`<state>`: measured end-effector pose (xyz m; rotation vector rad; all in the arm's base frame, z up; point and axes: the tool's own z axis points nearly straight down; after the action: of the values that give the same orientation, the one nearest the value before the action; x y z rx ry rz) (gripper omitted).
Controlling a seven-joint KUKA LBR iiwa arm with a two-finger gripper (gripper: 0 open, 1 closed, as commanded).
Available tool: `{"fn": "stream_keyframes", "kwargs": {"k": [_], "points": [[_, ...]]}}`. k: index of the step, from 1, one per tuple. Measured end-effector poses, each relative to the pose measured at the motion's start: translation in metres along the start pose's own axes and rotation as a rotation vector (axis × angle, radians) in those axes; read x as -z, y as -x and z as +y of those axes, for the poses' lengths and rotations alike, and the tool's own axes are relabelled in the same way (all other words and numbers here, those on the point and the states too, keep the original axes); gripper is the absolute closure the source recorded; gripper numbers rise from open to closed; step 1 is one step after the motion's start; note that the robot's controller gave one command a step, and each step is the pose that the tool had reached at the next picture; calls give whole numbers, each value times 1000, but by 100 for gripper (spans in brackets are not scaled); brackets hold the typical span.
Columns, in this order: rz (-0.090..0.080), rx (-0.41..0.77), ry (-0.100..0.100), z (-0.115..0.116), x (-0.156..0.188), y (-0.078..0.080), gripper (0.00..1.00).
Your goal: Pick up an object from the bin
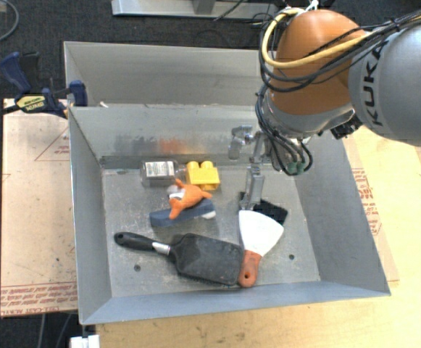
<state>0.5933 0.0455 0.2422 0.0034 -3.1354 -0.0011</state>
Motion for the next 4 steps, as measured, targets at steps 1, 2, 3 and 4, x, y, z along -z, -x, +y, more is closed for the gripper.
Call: {"fn": "stream_keyframes", "kwargs": {"k": [1, 2, 3, 4], "points": [[-8, -1, 0, 0, 5, 1, 0], [-16, 42, 0, 5, -31, 15, 0], [-10, 35, -1, 33, -81, 0, 0], [-21, 67, 3, 65, -138, 11, 0]]}}
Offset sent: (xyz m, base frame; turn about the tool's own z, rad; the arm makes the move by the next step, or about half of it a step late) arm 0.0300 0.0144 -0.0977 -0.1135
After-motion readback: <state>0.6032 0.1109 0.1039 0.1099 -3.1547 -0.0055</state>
